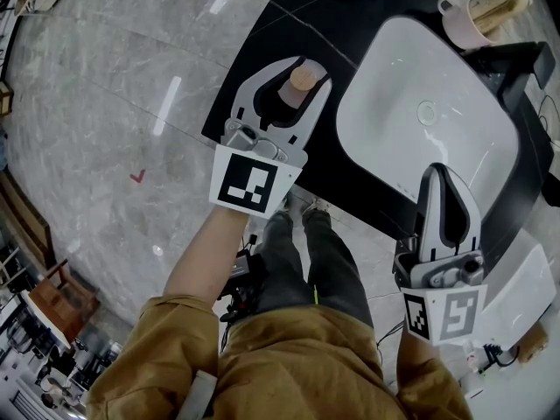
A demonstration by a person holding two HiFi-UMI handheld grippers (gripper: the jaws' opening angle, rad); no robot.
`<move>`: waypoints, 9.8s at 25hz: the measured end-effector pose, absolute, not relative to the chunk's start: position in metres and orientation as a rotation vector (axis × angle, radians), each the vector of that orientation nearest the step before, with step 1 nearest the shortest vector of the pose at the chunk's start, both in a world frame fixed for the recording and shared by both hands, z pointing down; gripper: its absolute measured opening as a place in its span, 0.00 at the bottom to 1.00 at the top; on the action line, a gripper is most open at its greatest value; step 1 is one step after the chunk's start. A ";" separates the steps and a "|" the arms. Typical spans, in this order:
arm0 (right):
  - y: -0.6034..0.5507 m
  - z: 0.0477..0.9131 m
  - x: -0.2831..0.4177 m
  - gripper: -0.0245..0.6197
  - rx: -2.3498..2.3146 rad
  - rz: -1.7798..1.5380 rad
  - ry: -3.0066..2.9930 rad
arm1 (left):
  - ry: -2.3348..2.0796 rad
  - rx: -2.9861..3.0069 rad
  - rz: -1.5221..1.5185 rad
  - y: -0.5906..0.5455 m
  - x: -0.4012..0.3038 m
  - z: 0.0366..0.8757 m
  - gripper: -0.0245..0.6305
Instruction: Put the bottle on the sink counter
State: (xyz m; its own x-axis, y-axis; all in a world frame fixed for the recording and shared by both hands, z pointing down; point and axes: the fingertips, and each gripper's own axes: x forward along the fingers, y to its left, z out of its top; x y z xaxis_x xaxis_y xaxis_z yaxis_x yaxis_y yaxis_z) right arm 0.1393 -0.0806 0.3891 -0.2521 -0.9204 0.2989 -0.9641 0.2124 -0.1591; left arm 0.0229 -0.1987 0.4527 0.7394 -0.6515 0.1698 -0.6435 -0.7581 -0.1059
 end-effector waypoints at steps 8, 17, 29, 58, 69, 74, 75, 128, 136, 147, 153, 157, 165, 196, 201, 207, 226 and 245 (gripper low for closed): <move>-0.080 0.390 0.142 0.04 1.835 0.475 -2.334 | 1.096 -2.901 -0.263 -0.200 0.024 0.451 0.25; -0.081 0.392 0.142 0.04 1.837 0.477 -2.328 | 1.128 -2.941 -0.197 -0.200 0.024 0.448 0.27; -0.080 0.387 0.139 0.04 1.840 0.468 -2.337 | 1.109 -2.925 -0.217 -0.198 0.023 0.441 0.29; -0.064 0.333 0.134 0.04 1.882 0.339 -2.406 | 1.071 -2.774 -0.322 -0.176 0.013 0.389 0.22; -0.059 0.306 0.131 0.04 1.887 0.284 -2.441 | 1.106 -2.741 -0.324 -0.169 0.007 0.359 0.15; -0.052 0.301 0.129 0.04 1.891 0.275 -2.448 | 1.119 -2.731 -0.321 -0.163 0.002 0.351 0.10; -0.051 0.301 0.129 0.04 1.893 0.274 -2.449 | 1.125 -2.728 -0.323 -0.162 0.001 0.351 0.08; -0.021 0.220 0.182 0.04 1.984 -0.002 -2.412 | 1.426 -2.667 -0.171 -0.115 -0.100 0.224 0.04; -0.015 0.212 0.190 0.04 2.010 -0.026 -2.407 | 1.461 -2.653 -0.140 -0.101 -0.111 0.206 0.04; -0.003 0.197 0.212 0.04 2.067 -0.036 -2.384 | 1.458 -2.656 0.049 -0.080 -0.108 0.150 0.04; 0.007 0.192 0.230 0.04 2.123 -0.021 -2.366 | 1.473 -2.644 0.102 -0.069 -0.113 0.137 0.04; 0.014 0.186 0.240 0.04 2.151 -0.032 -2.354 | 1.480 -2.632 0.110 -0.060 -0.117 0.127 0.04; 0.021 0.181 0.251 0.04 2.181 -0.037 -2.345 | 1.496 -2.615 0.109 -0.052 -0.123 0.119 0.04; 0.012 0.182 0.237 0.04 2.134 -0.020 -2.365 | 1.465 -2.679 0.118 -0.062 -0.109 0.128 0.04; 0.015 0.181 0.238 0.04 2.137 -0.015 -2.357 | 1.462 -2.686 0.121 -0.060 -0.108 0.128 0.04; 0.016 0.184 0.238 0.04 2.134 -0.012 -2.357 | 1.466 -2.688 0.116 -0.059 -0.107 0.131 0.04; 0.021 0.185 0.237 0.04 2.123 -0.008 -2.366 | 1.464 -2.696 0.112 -0.053 -0.104 0.130 0.04; 0.026 0.188 0.236 0.04 2.107 -0.011 -2.367 | 1.461 -2.697 0.114 -0.049 -0.103 0.133 0.04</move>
State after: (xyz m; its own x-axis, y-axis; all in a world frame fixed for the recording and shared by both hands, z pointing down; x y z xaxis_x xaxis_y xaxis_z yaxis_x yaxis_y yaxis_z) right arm 0.2358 0.0259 0.1882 -0.1157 -0.9930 -0.0256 -0.9932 0.1161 -0.0132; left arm -0.1027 -0.0489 0.1326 0.5447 -0.8327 -0.0997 -0.8381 -0.5448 -0.0285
